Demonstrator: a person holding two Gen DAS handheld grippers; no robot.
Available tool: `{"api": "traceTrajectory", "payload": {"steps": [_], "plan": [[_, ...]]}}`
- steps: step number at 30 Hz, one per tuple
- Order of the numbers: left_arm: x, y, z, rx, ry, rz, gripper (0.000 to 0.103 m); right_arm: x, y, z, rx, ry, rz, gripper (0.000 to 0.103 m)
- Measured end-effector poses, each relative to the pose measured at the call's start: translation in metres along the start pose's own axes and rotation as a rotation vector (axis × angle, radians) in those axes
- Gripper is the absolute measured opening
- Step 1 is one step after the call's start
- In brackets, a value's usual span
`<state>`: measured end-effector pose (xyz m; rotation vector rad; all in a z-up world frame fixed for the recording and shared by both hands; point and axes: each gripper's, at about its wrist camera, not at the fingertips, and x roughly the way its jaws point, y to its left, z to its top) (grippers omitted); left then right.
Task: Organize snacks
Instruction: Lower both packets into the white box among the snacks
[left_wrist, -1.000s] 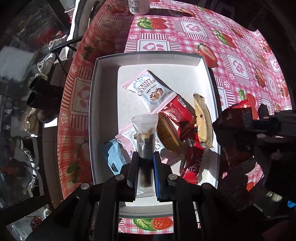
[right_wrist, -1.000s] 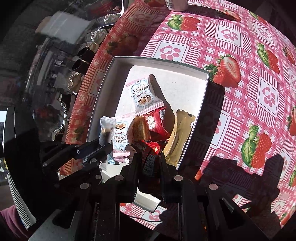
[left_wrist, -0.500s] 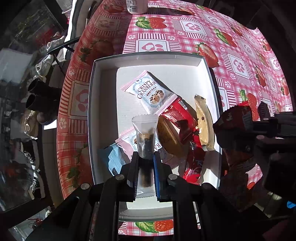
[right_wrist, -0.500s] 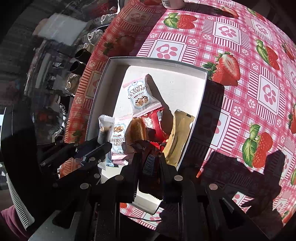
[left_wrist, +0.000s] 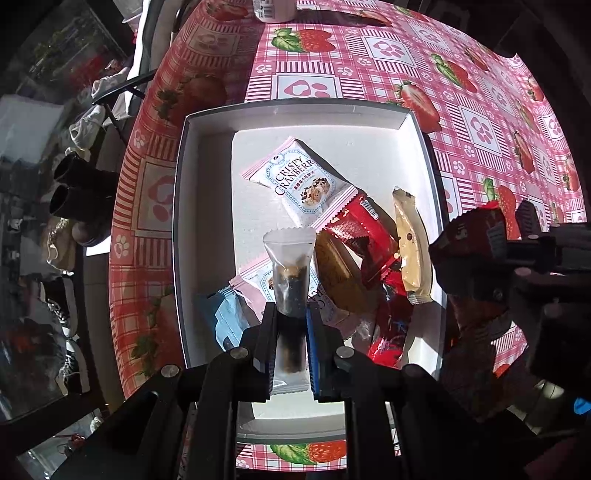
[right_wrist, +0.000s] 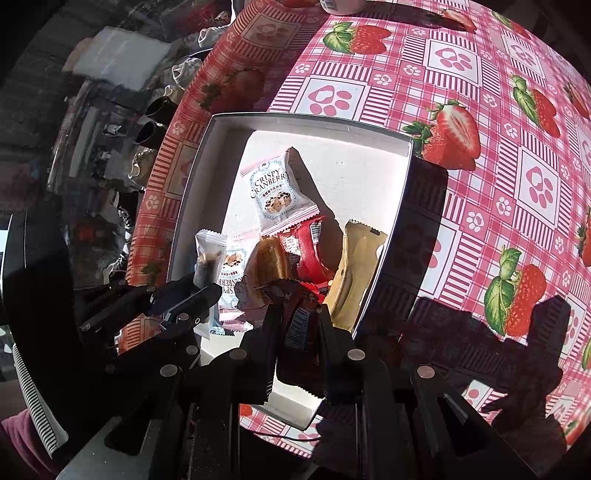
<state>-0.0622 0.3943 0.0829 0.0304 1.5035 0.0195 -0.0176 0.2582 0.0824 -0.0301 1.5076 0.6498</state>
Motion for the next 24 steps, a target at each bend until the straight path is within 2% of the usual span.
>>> {"api": "traceTrajectory", "payload": {"steps": [24], "plan": [[0.015,0.013,0.013,-0.023,0.026,0.011,0.016,0.014,0.002,0.02,-0.011,0.025,-0.012,0.02]]}}
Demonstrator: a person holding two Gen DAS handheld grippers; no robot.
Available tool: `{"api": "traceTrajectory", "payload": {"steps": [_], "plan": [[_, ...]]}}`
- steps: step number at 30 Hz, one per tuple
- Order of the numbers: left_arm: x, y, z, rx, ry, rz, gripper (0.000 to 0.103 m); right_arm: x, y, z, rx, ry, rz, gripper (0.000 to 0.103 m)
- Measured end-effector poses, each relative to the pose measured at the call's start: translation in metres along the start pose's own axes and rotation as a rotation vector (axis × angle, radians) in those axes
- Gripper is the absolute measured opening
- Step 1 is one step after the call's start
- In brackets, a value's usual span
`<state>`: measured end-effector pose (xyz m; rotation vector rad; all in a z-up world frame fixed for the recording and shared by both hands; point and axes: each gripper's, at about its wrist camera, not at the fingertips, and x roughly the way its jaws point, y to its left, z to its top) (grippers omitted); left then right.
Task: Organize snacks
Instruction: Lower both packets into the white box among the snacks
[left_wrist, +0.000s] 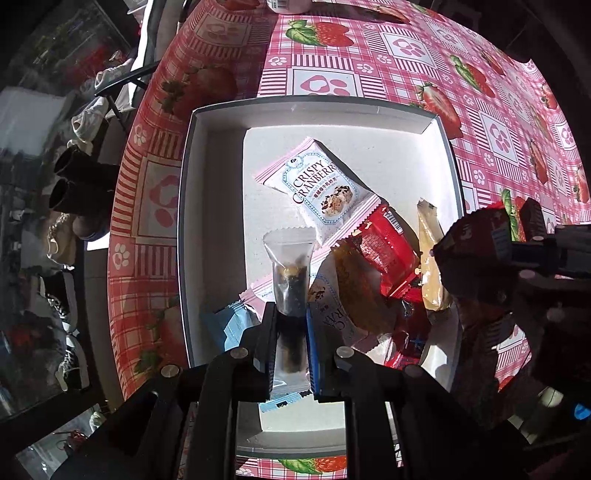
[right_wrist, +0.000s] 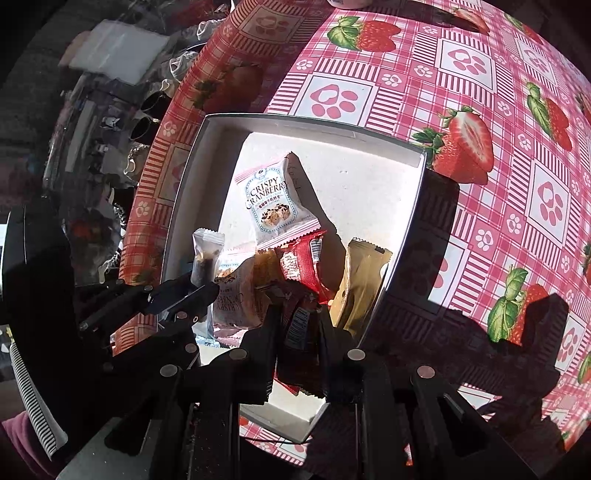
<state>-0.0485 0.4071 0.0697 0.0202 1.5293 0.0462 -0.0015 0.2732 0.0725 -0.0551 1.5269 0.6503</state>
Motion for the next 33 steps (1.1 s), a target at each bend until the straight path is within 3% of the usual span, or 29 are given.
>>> {"api": "traceTrajectory", "payload": {"steps": [33], "plan": [[0.006,0.001,0.005,-0.013,0.009,0.006,0.016,0.006,-0.01,0.007,0.022,0.015,-0.006,0.021]]}}
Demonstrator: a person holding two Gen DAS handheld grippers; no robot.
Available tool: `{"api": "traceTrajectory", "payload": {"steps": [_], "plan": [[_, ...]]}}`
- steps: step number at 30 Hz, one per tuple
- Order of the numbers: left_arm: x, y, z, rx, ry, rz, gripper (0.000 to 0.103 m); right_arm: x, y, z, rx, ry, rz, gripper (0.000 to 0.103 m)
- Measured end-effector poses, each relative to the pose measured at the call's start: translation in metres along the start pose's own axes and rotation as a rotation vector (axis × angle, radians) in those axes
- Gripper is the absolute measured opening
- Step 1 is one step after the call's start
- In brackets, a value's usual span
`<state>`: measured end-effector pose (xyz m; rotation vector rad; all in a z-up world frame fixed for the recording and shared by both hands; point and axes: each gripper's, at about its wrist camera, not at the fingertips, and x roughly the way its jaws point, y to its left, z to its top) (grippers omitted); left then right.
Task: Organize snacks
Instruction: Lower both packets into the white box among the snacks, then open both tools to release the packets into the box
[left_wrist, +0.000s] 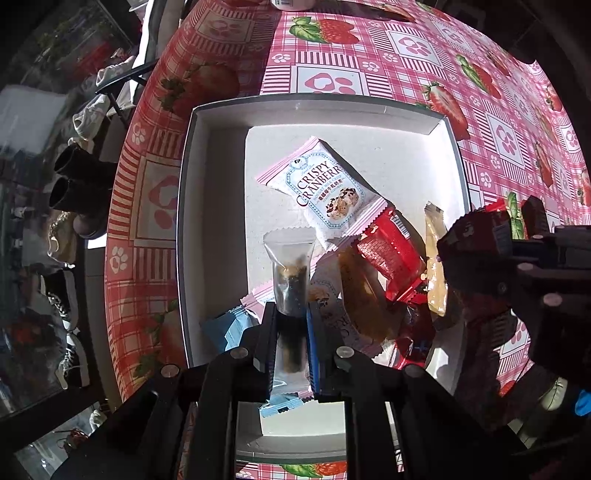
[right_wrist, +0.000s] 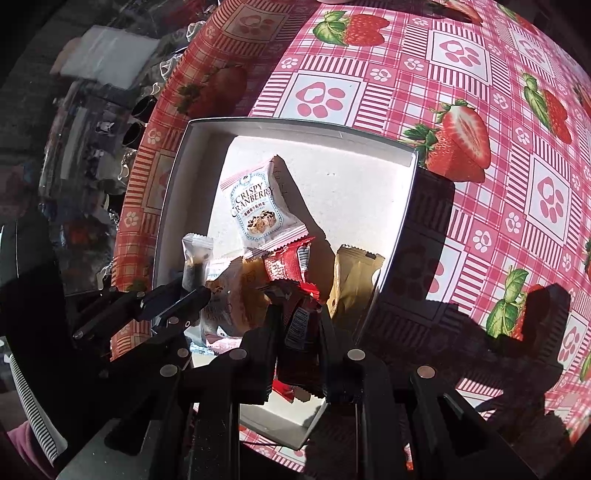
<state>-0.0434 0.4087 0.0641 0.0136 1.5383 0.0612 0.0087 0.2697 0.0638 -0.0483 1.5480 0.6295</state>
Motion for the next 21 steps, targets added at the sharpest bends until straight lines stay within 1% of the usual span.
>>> {"api": "traceTrajectory", "payload": {"steps": [8,17,20,21], "plan": [[0.003,0.004,0.001,-0.006,0.004,0.001,0.016,0.003,0.006,0.005,-0.007,-0.003,-0.008,0.021],[0.005,0.003,0.001,-0.003,0.008,0.007,0.016,0.004,0.004,0.009,0.003,0.002,-0.012,0.021],[0.004,0.001,0.002,0.0,0.006,-0.004,0.019,0.007,0.003,0.011,0.002,0.009,-0.013,0.021],[0.004,0.001,0.002,0.002,0.001,-0.004,0.025,0.007,0.004,0.011,0.003,0.012,-0.014,0.021]]}}
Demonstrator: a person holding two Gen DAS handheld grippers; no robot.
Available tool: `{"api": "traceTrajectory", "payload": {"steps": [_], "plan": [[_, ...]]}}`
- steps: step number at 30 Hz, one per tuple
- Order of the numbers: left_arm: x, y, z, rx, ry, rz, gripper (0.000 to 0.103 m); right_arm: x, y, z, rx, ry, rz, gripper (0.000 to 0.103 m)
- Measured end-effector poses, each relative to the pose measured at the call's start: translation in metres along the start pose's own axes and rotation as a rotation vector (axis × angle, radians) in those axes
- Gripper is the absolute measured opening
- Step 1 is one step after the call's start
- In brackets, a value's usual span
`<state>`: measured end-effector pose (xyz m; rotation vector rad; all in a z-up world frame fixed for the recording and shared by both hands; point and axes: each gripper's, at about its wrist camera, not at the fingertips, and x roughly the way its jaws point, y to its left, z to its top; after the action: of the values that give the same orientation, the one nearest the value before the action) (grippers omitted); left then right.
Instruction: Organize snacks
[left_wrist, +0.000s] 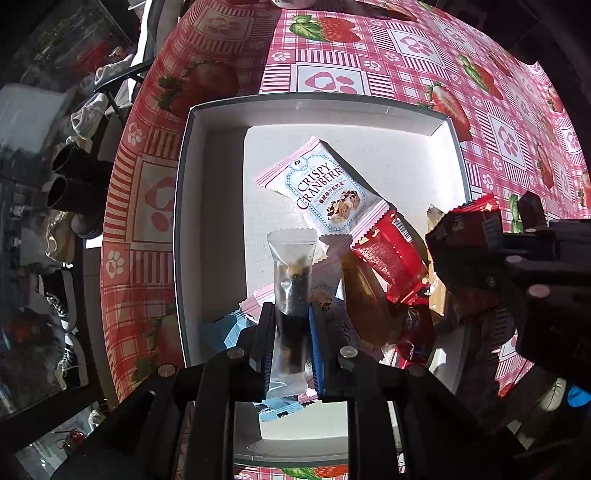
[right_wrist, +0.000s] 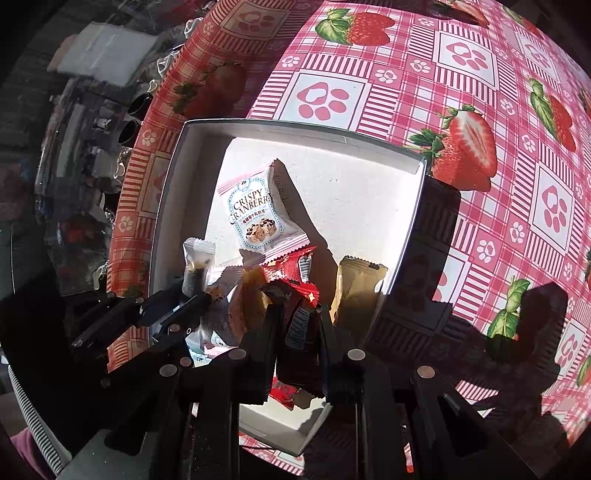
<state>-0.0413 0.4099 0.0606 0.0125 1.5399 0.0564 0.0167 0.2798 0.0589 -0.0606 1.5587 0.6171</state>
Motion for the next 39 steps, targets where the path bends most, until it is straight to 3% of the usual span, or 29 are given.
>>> {"api": "traceTrajectory", "payload": {"steps": [2,3,4,5,6,10,11,12,16,23,25,31,39], "plan": [[-0.004,-0.001,-0.001,0.008,-0.02,0.01,0.05,0.001,0.0,0.001,0.002,0.003,-0.007,0.021],[-0.007,-0.002,-0.001,0.009,-0.037,0.023,0.074,0.002,0.0,0.001,0.004,0.006,-0.011,0.022],[-0.011,-0.003,-0.002,0.01,-0.059,0.038,0.085,0.002,0.0,0.0,0.005,0.009,-0.016,0.037],[-0.015,-0.004,-0.002,0.013,-0.078,0.048,0.085,0.002,0.0,0.0,0.007,0.009,-0.027,0.052],[-0.017,-0.005,-0.002,0.015,-0.078,0.051,0.085,0.0,0.0,-0.001,0.007,0.001,-0.04,0.077],[-0.018,-0.006,-0.002,0.018,-0.069,0.06,0.086,-0.01,0.003,-0.005,-0.008,-0.028,-0.072,0.082],[-0.022,-0.007,-0.002,0.018,-0.083,0.071,0.086,-0.013,0.003,-0.005,-0.011,-0.03,-0.086,0.088],[-0.026,-0.007,-0.003,0.017,-0.101,0.073,0.086,-0.015,0.004,-0.006,-0.015,-0.038,-0.1,0.103],[-0.04,-0.006,-0.007,0.022,-0.133,0.005,0.086,-0.033,0.007,-0.013,-0.052,-0.1,-0.12,0.103],[-0.043,-0.012,-0.015,0.041,-0.058,0.025,0.088,-0.05,0.007,-0.027,-0.053,-0.071,-0.117,0.103],[-0.044,-0.013,-0.02,0.043,-0.042,0.026,0.097,-0.053,0.006,-0.034,-0.037,-0.074,-0.115,0.103],[-0.063,-0.021,-0.039,0.081,-0.09,0.042,0.102,-0.056,0.002,-0.05,-0.004,-0.073,-0.118,0.103],[-0.079,-0.024,-0.047,0.062,-0.117,0.04,0.102,-0.068,0.022,-0.061,-0.116,-0.139,-0.23,0.103]]}}
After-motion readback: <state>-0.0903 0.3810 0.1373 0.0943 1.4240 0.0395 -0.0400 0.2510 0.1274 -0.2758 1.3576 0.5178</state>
